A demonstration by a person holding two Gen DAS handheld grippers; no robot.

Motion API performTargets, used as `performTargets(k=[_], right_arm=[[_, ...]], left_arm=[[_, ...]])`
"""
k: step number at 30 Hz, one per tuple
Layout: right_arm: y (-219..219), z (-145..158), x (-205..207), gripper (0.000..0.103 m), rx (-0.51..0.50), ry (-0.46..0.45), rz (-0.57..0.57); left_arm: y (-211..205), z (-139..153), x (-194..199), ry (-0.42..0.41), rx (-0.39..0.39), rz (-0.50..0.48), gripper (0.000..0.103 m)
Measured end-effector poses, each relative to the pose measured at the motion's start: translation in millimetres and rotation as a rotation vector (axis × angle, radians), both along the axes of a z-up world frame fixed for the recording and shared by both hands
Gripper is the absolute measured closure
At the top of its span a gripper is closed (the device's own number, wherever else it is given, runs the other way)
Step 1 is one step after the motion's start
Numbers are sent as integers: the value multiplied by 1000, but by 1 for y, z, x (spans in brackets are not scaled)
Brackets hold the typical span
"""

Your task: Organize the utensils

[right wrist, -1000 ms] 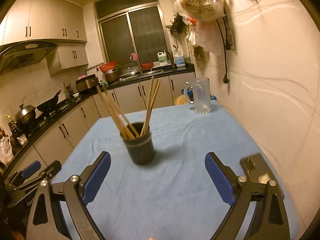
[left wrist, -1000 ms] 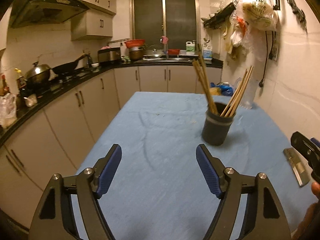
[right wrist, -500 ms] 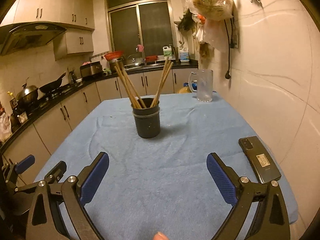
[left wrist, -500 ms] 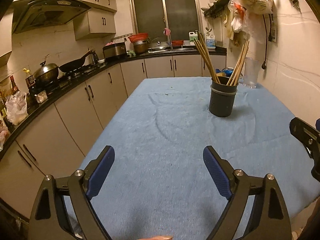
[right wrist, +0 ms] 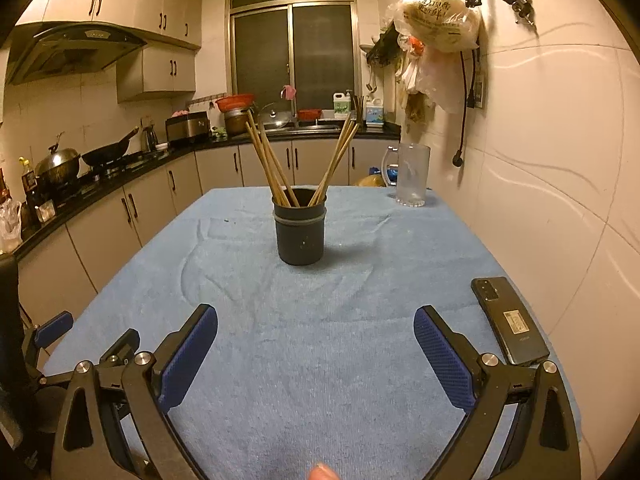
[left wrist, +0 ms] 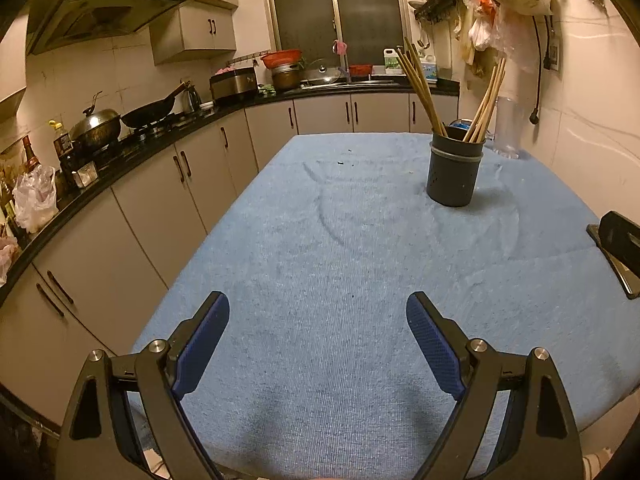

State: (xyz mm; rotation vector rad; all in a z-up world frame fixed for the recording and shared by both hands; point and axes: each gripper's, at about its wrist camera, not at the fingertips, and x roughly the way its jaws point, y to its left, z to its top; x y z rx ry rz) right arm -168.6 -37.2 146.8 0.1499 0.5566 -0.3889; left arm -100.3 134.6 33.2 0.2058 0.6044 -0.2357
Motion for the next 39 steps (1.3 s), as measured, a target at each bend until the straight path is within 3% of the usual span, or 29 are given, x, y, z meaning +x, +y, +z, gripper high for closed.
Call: performTargets(k=[39], right_arm=[[12, -7, 6, 2, -11, 38, 23]], left_arm=[[-2, -5, 1, 8, -4, 3, 14]])
